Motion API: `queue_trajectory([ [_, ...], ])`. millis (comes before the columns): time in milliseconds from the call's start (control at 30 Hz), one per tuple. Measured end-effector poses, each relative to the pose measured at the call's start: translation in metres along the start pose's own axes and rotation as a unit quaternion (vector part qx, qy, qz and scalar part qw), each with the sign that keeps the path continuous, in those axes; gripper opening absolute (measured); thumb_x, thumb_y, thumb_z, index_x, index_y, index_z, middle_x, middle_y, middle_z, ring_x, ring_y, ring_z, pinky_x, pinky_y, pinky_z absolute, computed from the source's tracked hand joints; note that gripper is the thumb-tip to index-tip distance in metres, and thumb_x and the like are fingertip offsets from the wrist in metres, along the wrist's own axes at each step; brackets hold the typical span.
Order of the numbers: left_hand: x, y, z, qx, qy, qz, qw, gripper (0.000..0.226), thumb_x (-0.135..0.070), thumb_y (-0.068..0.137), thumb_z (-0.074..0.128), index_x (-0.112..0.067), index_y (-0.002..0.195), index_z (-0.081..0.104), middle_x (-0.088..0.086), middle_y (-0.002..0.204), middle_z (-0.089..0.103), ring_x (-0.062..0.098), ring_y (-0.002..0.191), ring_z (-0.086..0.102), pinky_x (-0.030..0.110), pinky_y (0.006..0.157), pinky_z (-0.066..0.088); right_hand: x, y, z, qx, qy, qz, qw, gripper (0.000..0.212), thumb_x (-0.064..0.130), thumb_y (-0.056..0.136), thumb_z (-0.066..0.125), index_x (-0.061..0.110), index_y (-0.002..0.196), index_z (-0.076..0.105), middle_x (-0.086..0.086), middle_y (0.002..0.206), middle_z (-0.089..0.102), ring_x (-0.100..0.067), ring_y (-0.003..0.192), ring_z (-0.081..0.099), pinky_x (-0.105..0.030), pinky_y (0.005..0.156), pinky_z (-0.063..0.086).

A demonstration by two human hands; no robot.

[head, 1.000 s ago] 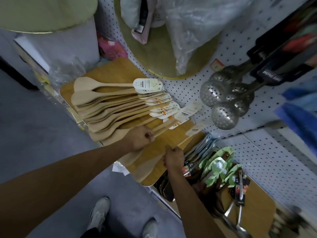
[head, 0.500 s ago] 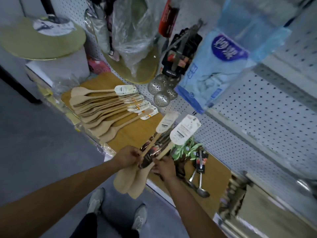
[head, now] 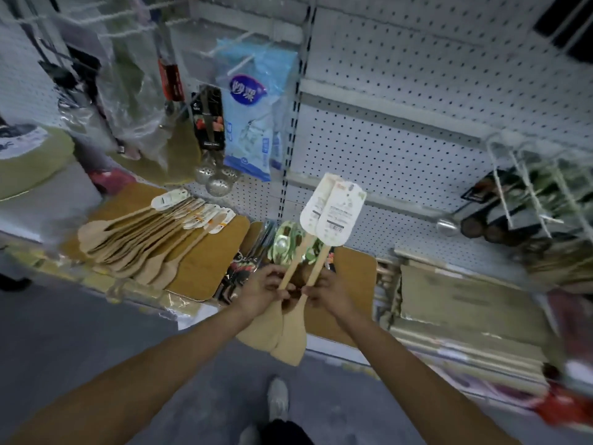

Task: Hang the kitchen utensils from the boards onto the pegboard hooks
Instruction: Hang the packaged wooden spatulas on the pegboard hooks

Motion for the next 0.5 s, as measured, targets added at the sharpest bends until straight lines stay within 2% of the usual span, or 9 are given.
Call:
queue_trajectory([
  [100, -0.028, -0.010, 0.028, 0.023, -0.006, 0.016, 1.000, 0.046, 0.023, 0.077, 0.068, -0.010, 0.109, 0.058, -0.003, 0.071, 0.075, 0.004, 0.065, 0.071, 0.018, 0.062, 0.057, 0.011, -0.034, -0.035, -0.057, 0.007, -0.031, 0.998, 0.018, 0.001, 0.091, 0.063, 0.016, 0.084, 0.057, 0.007, 0.058, 0.059, -0.026, 0.062, 0.058, -0.041, 0.057, 0.052],
  [167, -0.048, -0.017, 0.048, 0.036, 0.006, 0.042, 0.998, 0.039, 0.014, 0.082, 0.069, -0.011, 0.109, 0.058, 0.005, 0.081, 0.074, 0.002, 0.065, 0.070, 0.015, 0.065, 0.056, 0.020, -0.057, -0.056, -0.087, 0.022, -0.054, 0.995, 0.021, 0.016, 0.096, 0.059, 0.025, 0.077, 0.056, 0.006, 0.064, 0.060, -0.029, 0.071, 0.061, -0.050, 0.070, 0.055],
  [233, -0.065, -0.023, 0.067, 0.046, 0.007, 0.067, 0.997, 0.029, 0.006, 0.088, 0.067, -0.009, 0.111, 0.059, 0.011, 0.088, 0.072, 0.000, 0.064, 0.069, 0.013, 0.064, 0.054, 0.021, -0.075, -0.077, -0.113, 0.040, -0.060, 0.991, 0.022, 0.026, 0.098, 0.057, 0.025, 0.076, 0.059, 0.000, 0.070, 0.062, -0.029, 0.074, 0.062, -0.049, 0.074, 0.053],
  [300, -0.077, -0.029, 0.086, 0.061, -0.010, 0.078, 0.995, 0.022, 0.000, 0.093, 0.063, -0.004, 0.114, 0.060, 0.014, 0.091, 0.073, 0.006, 0.063, 0.070, 0.017, 0.060, 0.056, 0.022, -0.090, -0.100, -0.142, 0.032, -0.085, 0.986, 0.024, 0.037, 0.095, 0.059, 0.023, 0.075, 0.064, -0.006, 0.075, 0.067, -0.032, 0.077, 0.065, -0.047, 0.076, 0.053],
  [400, -0.091, -0.030, 0.117, 0.085, -0.019, 0.083, 0.993, 0.025, -0.001, 0.095, 0.062, 0.005, 0.118, 0.057, 0.021, 0.098, 0.070, 0.010, 0.064, 0.071, 0.021, 0.059, 0.058, 0.015, -0.108, -0.135, -0.160, 0.048, -0.129, 0.978, 0.038, 0.056, 0.081, 0.064, 0.018, 0.085, 0.070, -0.009, 0.085, 0.073, -0.033, 0.086, 0.070, -0.054, 0.082, 0.055],
  [433, -0.097, -0.031, 0.129, 0.093, -0.021, 0.084, 0.992, 0.026, 0.002, 0.094, 0.061, 0.007, 0.119, 0.056, 0.019, 0.096, 0.070, 0.010, 0.063, 0.071, 0.022, 0.059, 0.059, 0.015, -0.117, -0.147, -0.166, 0.052, -0.141, 0.975, 0.041, 0.054, 0.081, 0.065, 0.014, 0.089, 0.069, -0.013, 0.087, 0.073, -0.034, 0.087, 0.070, -0.053, 0.082, 0.055],
  [500, -0.108, -0.031, 0.155, 0.114, -0.022, 0.096, 0.989, 0.030, 0.009, 0.092, 0.060, 0.006, 0.121, 0.056, 0.008, 0.087, 0.072, 0.010, 0.064, 0.072, 0.024, 0.063, 0.061, 0.023, -0.142, -0.171, -0.194, 0.062, -0.163, 0.965, 0.033, 0.035, 0.087, 0.068, 0.003, 0.094, 0.067, -0.019, 0.090, 0.071, -0.031, 0.085, 0.069, -0.047, 0.081, 0.054],
])
Point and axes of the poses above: each hand's wrist, its own y-axis towards the middle knuckle, its own z-axis out of the palm, x = y × z, the point moved 10 cm from there along y, towards the middle knuckle
